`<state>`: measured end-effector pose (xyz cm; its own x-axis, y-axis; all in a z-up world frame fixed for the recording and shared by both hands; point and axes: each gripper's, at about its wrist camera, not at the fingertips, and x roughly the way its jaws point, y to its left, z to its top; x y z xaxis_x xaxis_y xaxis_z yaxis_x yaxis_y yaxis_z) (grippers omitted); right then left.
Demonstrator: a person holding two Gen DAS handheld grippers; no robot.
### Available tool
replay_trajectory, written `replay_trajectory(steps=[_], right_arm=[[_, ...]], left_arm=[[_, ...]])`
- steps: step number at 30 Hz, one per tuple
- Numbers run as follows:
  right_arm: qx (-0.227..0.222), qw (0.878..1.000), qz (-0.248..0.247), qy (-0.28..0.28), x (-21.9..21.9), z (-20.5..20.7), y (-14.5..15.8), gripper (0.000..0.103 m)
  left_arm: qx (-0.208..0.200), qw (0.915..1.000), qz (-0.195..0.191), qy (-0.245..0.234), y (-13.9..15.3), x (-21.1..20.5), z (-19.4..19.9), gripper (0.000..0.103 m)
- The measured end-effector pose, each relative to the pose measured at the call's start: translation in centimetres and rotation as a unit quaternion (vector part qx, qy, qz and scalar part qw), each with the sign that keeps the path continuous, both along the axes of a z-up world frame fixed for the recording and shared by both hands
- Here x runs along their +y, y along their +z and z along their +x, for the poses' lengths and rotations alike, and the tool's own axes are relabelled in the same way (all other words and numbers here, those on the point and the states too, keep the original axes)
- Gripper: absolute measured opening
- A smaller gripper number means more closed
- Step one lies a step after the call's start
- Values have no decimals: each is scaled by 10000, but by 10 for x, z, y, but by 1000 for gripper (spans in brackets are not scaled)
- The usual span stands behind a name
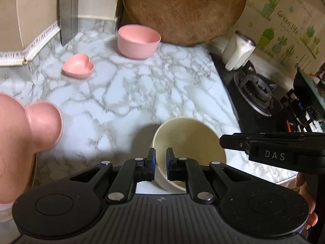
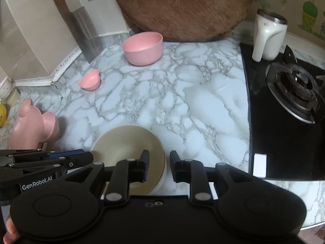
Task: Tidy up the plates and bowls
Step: 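Open both grippers and release the cream bowl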
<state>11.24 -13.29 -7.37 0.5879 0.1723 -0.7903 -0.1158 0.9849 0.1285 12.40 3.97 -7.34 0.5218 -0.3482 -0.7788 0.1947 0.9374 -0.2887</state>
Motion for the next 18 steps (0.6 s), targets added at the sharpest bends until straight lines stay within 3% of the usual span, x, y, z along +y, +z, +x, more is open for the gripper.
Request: replay_trajectory(steps=[3, 18], right_arm=[[-179, 9998, -30, 93, 2, 2, 11, 34], [-674, 9969, -140, 380, 7, 24, 42, 56]], left_arm=[[-217, 9998, 4, 46, 13, 2, 3, 9], [-829, 9956, -103, 425, 52, 14, 34, 11]])
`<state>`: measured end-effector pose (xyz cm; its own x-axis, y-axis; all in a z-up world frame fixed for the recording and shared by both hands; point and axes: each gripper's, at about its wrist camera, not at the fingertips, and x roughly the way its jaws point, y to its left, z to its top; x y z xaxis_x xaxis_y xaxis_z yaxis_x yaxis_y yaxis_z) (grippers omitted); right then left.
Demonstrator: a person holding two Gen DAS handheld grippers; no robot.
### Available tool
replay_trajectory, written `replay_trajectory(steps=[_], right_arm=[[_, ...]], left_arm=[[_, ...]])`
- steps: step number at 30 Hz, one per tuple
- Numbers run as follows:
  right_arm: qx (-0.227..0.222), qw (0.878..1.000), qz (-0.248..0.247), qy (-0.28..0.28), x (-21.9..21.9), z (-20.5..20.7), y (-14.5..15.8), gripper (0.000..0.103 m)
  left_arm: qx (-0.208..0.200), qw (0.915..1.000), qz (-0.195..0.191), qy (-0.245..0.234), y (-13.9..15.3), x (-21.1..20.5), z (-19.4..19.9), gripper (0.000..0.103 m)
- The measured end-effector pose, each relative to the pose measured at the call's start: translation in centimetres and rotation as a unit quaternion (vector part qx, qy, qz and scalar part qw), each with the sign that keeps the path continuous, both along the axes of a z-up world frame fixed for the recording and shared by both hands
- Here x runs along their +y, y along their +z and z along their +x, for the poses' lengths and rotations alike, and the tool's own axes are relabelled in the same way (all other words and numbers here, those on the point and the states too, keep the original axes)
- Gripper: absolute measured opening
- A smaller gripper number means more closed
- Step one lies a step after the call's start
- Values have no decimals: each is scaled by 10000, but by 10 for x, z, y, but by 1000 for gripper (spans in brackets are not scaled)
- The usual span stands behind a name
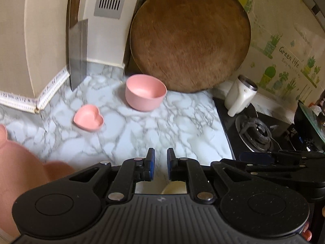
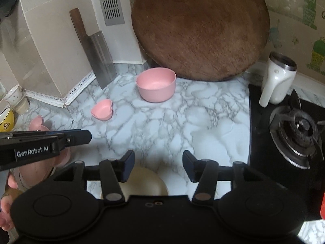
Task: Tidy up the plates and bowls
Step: 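Open both grippers and release the cream bowl, then move both grippers to the pink bowl by the cutting board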
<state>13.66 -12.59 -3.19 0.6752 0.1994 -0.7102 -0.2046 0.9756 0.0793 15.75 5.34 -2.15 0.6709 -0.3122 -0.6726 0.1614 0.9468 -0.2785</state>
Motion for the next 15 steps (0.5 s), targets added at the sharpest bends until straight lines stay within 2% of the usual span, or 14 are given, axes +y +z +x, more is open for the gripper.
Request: replay_trajectory(steps=[6, 7, 8, 9, 10, 11, 12, 13, 15], right_arm=[[-195, 9997, -16, 108, -1, 16, 11, 72], [-228, 9997, -8, 123, -1, 20, 13, 74], [-269, 9995, -6, 141, -2, 24, 15, 78], [-306, 9994, -3, 167, -2, 27, 16, 81], [-328, 9993, 1, 201, -3, 32, 18, 82], [-341, 9992, 3, 230, -3, 37, 19, 83], [-353, 9991, -7, 248, -4, 42, 20, 83], [-362, 9990, -22, 265, -5, 48, 21, 83], [-348, 9990, -18, 288, -7, 60, 23, 85]], left_arm=[[-115, 9997, -61, 194, 6, 2, 15, 12], [-119, 9997, -79, 213, 7, 1, 19, 15], [-126, 9996, -101, 231, 8, 2, 22, 20], [-163, 9994, -131, 285, 9, 2, 24, 37], [-228, 9990, -153, 364, 11, 3, 25, 62], [-354, 9981, -174, 474, 13, 4, 26, 73], [-518, 9969, -190, 566, 15, 5, 26, 79], [-663, 9957, -175, 616, 17, 6, 28, 79], [-691, 9958, -66, 595, 20, 3, 37, 79]])
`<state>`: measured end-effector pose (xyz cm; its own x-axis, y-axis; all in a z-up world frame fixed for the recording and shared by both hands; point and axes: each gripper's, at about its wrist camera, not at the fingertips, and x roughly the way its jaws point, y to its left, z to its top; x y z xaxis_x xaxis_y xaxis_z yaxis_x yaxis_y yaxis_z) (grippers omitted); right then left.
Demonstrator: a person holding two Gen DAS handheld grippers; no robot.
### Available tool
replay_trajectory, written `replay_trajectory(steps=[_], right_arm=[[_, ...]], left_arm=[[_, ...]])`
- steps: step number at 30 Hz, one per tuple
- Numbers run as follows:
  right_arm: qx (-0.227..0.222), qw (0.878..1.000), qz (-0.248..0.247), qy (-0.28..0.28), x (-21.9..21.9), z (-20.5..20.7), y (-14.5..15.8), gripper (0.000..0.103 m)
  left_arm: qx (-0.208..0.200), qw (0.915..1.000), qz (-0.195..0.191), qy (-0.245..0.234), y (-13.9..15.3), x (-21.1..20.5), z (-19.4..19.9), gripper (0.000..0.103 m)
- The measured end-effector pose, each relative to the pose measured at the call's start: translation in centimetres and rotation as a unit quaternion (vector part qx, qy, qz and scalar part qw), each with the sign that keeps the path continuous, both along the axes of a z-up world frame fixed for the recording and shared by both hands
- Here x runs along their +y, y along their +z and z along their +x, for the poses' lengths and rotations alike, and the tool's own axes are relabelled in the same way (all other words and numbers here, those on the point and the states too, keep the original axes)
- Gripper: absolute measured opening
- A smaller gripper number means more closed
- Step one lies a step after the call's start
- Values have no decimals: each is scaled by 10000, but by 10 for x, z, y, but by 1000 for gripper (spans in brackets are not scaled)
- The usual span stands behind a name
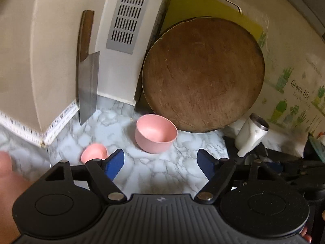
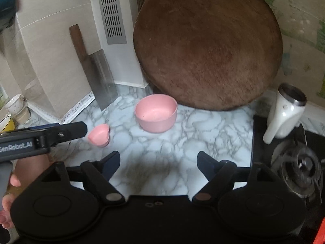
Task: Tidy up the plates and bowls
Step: 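Move both grippers to the pink bowl by the cutting board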
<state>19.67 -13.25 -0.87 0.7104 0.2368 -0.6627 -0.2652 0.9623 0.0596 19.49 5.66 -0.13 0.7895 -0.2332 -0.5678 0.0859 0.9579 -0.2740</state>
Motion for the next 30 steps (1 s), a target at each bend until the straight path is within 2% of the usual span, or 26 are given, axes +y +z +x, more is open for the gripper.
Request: replay_trajectory(steps=[6, 17, 22, 30], right_arm=[[92, 9998, 111, 120, -7, 51, 5, 101], [434, 9986, 304, -2, -15, 144, -16, 101], [810, 9952, 528, -123, -15, 180, -33, 97], [1084, 9931, 374, -228, -4, 214, -60, 77]], left_arm=[[3, 9989, 336, 333, 0, -6, 44, 79], [545, 9926, 828, 695, -31, -28, 131, 79], [843, 9894, 862, 814, -51, -31, 162, 79], [1211, 9830, 876, 1065, -79, -28, 198, 79]])
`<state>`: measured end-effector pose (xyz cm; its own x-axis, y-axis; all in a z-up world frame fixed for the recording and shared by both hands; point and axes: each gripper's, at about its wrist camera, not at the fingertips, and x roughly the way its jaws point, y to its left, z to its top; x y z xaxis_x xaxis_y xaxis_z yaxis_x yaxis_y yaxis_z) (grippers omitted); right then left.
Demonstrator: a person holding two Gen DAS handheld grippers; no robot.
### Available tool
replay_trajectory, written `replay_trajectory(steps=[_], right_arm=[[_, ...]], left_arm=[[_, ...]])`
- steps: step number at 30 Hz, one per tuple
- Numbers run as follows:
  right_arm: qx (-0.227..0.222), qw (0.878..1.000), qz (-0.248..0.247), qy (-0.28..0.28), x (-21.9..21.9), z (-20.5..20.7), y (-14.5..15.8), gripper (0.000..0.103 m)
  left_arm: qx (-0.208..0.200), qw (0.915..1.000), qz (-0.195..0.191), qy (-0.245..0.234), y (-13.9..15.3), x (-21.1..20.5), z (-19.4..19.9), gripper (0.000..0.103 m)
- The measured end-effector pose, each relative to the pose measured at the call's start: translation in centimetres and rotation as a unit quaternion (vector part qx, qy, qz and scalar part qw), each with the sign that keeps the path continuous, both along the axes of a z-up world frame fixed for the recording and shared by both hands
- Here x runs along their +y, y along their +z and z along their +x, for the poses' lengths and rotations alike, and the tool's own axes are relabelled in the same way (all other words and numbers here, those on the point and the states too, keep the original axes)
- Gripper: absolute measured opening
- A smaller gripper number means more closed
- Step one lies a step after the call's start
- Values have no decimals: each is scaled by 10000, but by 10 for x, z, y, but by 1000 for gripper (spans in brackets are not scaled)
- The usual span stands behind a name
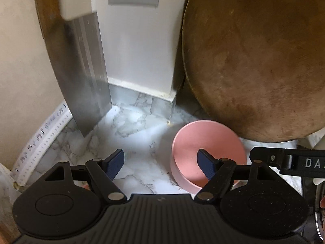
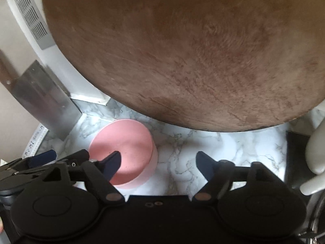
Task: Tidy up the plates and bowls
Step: 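Move both grippers to the pink bowl by the cutting board, then close both grippers on the rim of the pink bowl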
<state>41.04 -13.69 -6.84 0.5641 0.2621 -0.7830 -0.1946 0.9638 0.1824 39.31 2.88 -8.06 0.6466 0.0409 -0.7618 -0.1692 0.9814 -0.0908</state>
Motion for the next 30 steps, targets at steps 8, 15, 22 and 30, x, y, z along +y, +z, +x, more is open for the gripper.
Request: replay_trajectory(steps=[8, 15, 22, 30], right_arm=[[192, 9998, -58, 4, 10, 19, -18, 55], [210, 9997, -110, 41, 16, 24, -24, 36], [237, 9995, -143, 178, 20, 24, -29, 18], [194, 9992, -247, 264, 29, 22, -28, 9]], left_arm=[[177, 9997, -96, -135, -16, -1, 22, 63], [285, 9996, -45, -44, -24, -1, 30, 50], [341, 9991, -161, -191, -27, 0, 31, 15], [386, 9984, -245, -325, -28, -1, 29, 6]])
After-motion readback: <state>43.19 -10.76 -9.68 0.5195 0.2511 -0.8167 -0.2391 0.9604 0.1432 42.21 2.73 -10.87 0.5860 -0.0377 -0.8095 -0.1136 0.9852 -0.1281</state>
